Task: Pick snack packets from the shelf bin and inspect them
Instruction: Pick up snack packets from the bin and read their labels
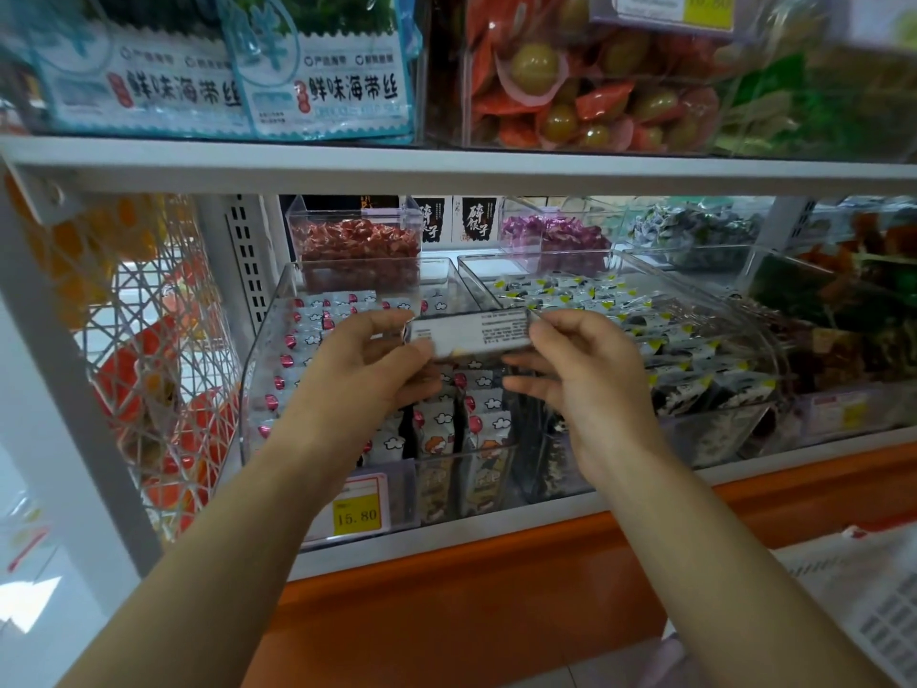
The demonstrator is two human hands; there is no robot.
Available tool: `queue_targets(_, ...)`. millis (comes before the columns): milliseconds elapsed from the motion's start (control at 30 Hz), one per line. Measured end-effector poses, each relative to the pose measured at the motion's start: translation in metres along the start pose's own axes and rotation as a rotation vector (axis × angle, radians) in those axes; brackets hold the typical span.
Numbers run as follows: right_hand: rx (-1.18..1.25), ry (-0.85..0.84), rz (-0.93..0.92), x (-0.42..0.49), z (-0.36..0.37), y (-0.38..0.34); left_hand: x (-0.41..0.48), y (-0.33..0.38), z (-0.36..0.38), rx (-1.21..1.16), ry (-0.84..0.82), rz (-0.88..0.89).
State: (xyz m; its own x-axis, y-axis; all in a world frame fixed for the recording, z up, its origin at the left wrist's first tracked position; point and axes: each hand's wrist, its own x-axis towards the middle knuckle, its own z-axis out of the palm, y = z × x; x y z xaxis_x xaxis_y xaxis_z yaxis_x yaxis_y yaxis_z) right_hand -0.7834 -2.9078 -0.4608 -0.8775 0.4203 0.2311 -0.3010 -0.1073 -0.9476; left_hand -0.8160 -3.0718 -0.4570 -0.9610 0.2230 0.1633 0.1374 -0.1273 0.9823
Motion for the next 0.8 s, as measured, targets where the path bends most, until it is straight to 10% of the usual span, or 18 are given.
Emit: queue_targets(800, -0.381, -0.046, -0.338, -0.003, -0.004, -0.001, -0.009, 0.008, 0.004, 0.184, -0.048, 0.033)
